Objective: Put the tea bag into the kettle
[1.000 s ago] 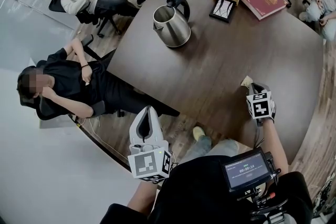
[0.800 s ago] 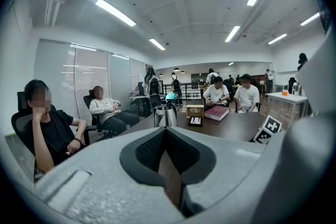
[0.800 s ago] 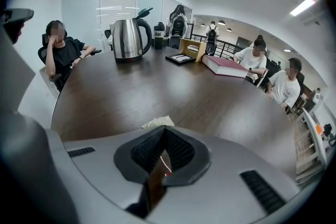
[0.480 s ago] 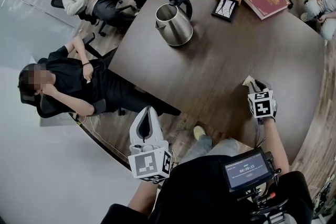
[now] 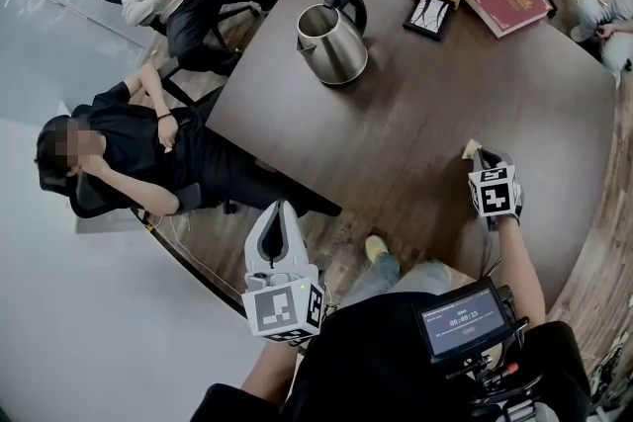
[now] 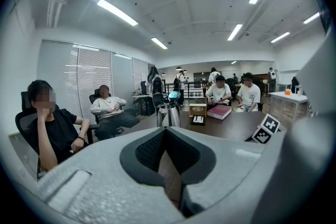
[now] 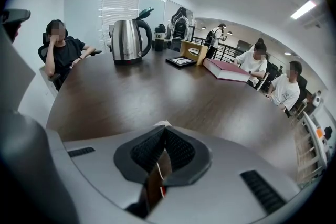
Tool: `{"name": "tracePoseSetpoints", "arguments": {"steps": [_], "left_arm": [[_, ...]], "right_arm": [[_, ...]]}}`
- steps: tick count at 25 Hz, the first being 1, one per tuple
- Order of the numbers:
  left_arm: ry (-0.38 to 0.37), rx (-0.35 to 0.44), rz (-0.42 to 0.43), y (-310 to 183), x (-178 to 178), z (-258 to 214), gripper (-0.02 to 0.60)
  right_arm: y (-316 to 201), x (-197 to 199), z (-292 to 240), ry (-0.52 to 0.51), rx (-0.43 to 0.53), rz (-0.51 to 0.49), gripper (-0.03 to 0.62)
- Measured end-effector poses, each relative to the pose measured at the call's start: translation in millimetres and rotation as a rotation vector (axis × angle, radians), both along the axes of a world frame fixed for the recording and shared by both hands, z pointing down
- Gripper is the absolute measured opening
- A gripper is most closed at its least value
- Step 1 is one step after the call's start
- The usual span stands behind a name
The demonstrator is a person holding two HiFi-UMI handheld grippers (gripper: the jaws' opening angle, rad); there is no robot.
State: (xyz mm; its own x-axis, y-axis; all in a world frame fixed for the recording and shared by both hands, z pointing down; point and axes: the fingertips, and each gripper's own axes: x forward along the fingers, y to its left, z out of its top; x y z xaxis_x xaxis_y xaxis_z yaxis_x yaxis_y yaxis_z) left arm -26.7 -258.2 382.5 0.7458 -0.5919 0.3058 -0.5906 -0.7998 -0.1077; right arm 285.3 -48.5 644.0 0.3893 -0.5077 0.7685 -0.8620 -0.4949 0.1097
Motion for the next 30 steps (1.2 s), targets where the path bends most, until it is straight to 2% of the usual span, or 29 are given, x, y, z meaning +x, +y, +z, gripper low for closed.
{"name": "tracePoseSetpoints", "arguments": {"steps": [16, 25, 30], "left_arm": [[0.021, 0.000, -0.013, -6.1, -0.9, -3.7, 0.005], [0.062, -0.008, -0.037, -17.9, -7.3, -5.6, 0.005], [0.097, -0.011, -0.036, -25.0, -24.8, -11.0, 0.005]], "right_arm": [[-16.2, -3.6, -40.5, 0.023, 0.087, -0.015, 0.008], [-46.5, -26.9, -102.6, 0.051, 0.220, -0.071, 0.008], [-64.7, -58.7, -147.4, 0.090, 0.291, -0.114, 0.008]]}}
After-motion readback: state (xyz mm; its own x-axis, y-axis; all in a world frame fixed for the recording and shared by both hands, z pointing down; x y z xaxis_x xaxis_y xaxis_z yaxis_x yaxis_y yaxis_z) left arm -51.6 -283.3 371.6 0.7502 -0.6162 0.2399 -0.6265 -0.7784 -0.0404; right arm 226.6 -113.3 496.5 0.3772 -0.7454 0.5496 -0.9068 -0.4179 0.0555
